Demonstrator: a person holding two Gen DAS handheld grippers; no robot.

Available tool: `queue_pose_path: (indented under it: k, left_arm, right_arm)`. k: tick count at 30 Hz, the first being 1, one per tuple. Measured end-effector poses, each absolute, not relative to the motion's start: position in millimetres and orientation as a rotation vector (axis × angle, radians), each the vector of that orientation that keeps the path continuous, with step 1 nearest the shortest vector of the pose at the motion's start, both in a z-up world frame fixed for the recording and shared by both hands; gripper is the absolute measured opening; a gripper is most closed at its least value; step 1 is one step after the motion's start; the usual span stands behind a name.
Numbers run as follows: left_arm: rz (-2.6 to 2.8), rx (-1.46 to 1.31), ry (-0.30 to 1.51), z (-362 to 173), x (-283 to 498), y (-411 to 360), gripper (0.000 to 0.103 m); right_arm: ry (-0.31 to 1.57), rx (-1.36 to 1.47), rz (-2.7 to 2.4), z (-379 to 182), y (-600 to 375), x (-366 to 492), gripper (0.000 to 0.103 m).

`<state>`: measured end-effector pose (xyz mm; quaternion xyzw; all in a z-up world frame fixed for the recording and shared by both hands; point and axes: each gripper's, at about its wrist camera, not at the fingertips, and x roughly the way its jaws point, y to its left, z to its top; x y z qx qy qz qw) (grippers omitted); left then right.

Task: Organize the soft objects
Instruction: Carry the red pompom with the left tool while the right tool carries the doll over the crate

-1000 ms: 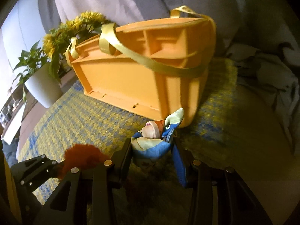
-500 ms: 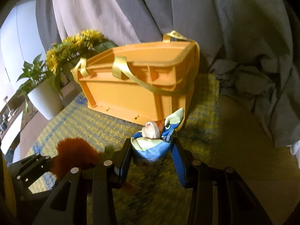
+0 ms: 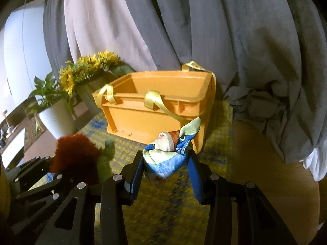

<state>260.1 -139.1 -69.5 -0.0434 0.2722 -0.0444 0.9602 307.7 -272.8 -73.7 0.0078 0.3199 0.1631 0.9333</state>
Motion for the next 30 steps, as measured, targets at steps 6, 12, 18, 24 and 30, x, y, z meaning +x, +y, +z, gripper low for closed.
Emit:
queue_pose_path:
  k: [6, 12, 18, 24, 30]
  left_arm:
    - [-0.109, -0.069, 0.496, -51, 254, -122, 0.034]
    - [-0.149, -0.048, 0.46, -34, 250, -101, 0.034]
    - [-0.195, -0.024, 0.415, -14, 244, -79, 0.034]
    - [-0.236, -0.007, 0.369, 5, 245, -56, 0.034]
    - [-0.278, 0.008, 0.325, 18, 252, -40, 0.034]
  right_arm:
    - [0.612, 0.026, 0.306, -56, -259, 294, 0.043]
    - [0.574, 0.043, 0.257, -38, -240, 283, 0.043]
    - [0.533, 0.055, 0.209, -21, -218, 271, 0.043]
    - [0.491, 0.061, 0.168, -6, -197, 263, 0.043]
    - [0.451, 0.066, 0.12, 5, -179, 265, 0.043]
